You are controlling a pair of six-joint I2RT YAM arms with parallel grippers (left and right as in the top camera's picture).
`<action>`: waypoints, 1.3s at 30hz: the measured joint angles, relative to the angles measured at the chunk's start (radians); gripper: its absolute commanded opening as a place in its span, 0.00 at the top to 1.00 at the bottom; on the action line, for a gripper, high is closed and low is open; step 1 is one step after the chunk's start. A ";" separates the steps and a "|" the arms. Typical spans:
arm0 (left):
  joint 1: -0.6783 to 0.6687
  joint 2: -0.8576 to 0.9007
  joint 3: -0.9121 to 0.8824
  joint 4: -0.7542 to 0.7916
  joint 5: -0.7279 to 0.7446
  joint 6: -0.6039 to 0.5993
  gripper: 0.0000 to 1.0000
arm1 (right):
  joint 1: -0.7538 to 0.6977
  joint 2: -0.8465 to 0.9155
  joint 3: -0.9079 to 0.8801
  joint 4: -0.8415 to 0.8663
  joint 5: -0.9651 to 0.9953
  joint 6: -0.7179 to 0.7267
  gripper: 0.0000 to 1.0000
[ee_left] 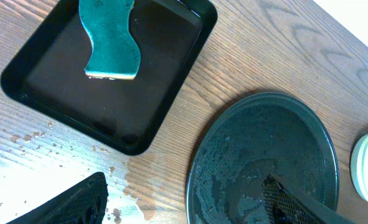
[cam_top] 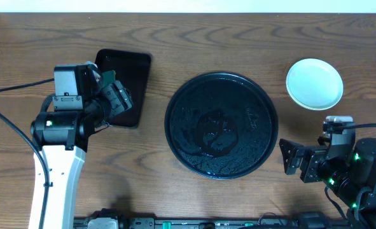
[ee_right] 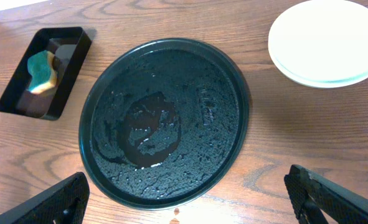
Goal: Clean dirty plates on tray and stack at the side
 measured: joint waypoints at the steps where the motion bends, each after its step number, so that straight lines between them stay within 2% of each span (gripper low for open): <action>1: 0.000 0.000 0.000 0.000 0.000 0.000 0.20 | 0.000 0.000 0.000 0.000 0.000 0.000 0.01; 24: 0.000 0.000 0.000 0.000 0.000 0.000 0.20 | 0.000 -0.009 0.000 0.000 0.000 0.000 0.01; 34: 0.000 0.000 0.000 0.000 0.000 0.000 0.20 | 0.000 -0.075 -0.002 -0.084 0.095 -0.007 0.01; 39: 0.000 0.000 0.000 0.000 0.000 0.000 0.20 | 0.000 -0.132 -0.047 -0.048 0.115 -0.039 0.01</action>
